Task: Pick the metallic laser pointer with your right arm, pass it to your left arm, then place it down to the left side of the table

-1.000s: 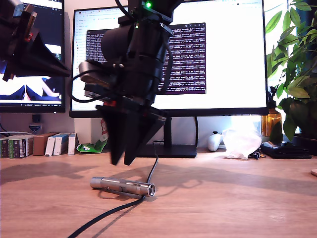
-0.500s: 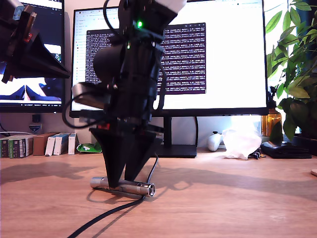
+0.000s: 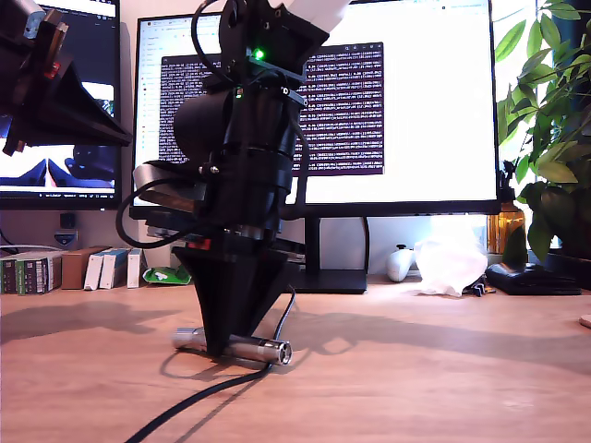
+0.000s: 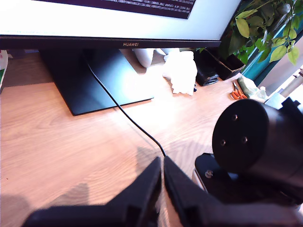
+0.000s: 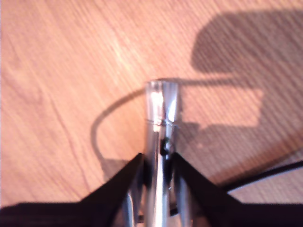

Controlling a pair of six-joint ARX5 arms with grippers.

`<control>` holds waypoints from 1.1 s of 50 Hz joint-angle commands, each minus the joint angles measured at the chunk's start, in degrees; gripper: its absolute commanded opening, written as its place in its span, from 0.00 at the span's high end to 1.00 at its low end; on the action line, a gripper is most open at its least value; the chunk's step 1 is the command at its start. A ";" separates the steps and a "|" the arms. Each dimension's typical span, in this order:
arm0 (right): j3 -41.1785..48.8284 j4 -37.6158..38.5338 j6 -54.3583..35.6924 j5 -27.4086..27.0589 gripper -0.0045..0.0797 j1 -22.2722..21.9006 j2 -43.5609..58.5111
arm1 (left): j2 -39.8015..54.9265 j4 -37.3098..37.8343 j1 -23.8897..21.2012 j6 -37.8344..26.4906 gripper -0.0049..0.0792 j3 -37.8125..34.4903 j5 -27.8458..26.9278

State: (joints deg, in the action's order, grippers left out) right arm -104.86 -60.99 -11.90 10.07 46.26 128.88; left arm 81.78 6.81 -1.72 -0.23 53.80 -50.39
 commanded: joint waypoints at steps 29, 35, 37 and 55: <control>-0.09 6.47 -1.64 1.81 0.96 -3.78 -8.96 | -0.52 -4.13 0.20 0.22 0.95 0.13 -0.66; -0.09 7.30 -1.79 1.81 0.96 -5.79 -12.85 | -0.52 -7.41 1.11 2.12 0.95 0.13 -3.65; -0.09 7.61 -1.79 1.81 0.96 -6.45 -13.97 | -0.52 -8.98 1.49 3.10 0.95 0.13 -5.49; -0.09 12.96 -5.20 2.75 0.96 -10.08 -25.09 | -0.52 -28.52 3.58 10.47 0.95 0.13 -27.52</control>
State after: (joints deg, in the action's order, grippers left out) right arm -104.88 -49.25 -16.60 12.03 35.70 105.54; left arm 81.78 -19.00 1.98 9.23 53.80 -75.53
